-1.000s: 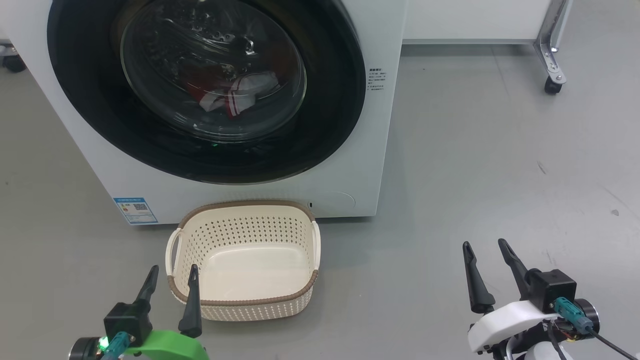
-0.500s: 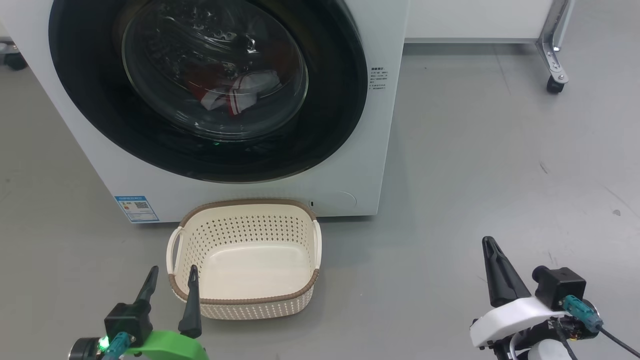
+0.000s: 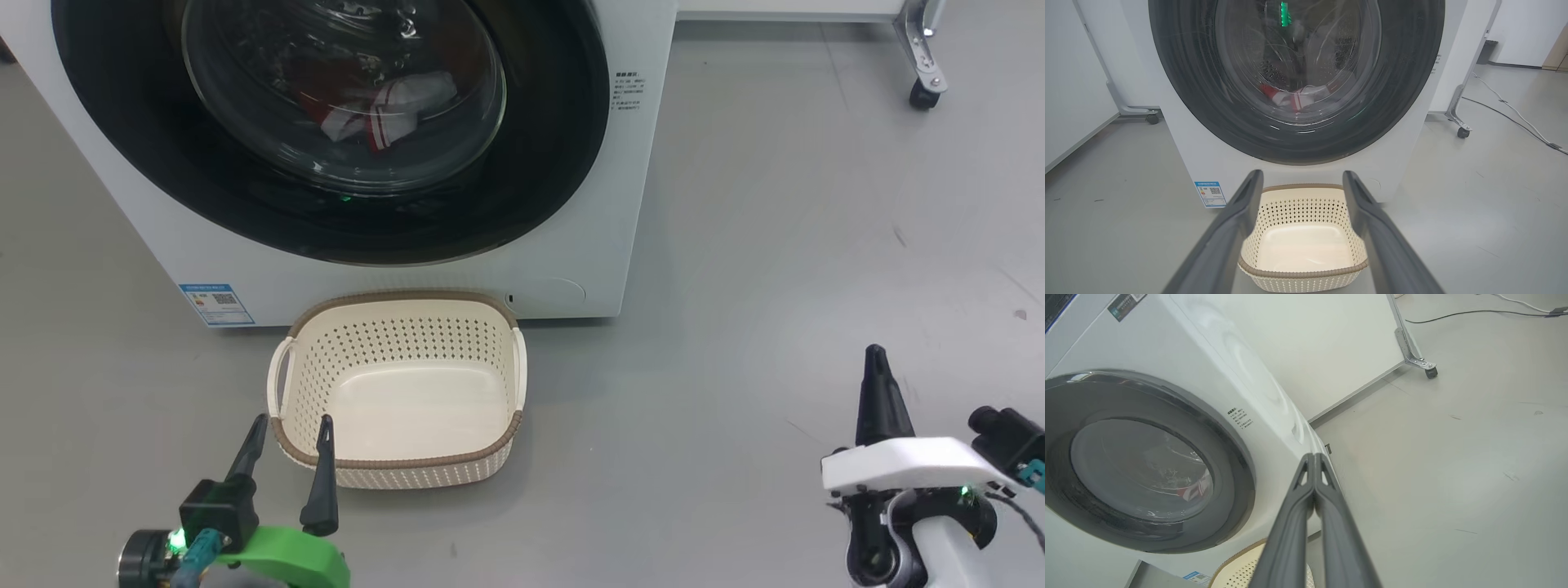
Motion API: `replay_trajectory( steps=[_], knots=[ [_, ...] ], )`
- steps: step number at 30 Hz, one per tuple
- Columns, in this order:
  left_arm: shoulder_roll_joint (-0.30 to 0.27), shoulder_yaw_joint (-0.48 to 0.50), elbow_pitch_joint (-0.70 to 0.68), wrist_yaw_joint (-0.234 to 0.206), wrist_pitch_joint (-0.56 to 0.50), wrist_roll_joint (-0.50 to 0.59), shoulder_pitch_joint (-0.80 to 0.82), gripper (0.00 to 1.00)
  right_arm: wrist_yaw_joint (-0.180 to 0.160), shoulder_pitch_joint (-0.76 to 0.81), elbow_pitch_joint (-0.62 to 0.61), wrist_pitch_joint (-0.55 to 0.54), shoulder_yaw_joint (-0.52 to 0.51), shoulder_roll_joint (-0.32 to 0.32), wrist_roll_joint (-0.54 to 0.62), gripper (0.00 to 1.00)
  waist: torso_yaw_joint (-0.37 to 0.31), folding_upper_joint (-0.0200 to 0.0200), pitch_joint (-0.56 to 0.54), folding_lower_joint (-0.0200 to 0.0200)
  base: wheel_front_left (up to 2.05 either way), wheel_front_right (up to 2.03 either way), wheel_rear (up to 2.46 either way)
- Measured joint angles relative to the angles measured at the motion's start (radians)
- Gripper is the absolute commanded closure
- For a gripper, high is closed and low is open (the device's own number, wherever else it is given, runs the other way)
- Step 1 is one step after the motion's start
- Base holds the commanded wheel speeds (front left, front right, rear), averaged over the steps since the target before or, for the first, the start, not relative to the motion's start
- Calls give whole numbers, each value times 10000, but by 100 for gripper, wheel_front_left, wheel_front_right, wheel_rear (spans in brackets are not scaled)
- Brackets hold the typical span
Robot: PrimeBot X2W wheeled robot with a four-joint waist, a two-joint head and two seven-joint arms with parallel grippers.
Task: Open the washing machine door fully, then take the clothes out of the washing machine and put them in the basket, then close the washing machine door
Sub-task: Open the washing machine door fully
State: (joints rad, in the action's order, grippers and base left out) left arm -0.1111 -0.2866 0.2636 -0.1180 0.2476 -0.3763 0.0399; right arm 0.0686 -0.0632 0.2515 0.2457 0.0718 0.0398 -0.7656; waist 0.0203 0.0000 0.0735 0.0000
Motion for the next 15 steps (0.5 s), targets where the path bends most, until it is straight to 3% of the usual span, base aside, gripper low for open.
replay_trajectory(
  steps=[7,15],
  knots=[
    [10,-77,-201,0,-2,102,414,0,267,-954,38,-917,-399,10,-2512,100,97,0,519,0,0,0,0],
    [88,-192,-426,0,-4,274,824,0,268,-2147,236,-2006,-734,23,-5369,100,257,0,1067,0,0,0,0]
  ],
)
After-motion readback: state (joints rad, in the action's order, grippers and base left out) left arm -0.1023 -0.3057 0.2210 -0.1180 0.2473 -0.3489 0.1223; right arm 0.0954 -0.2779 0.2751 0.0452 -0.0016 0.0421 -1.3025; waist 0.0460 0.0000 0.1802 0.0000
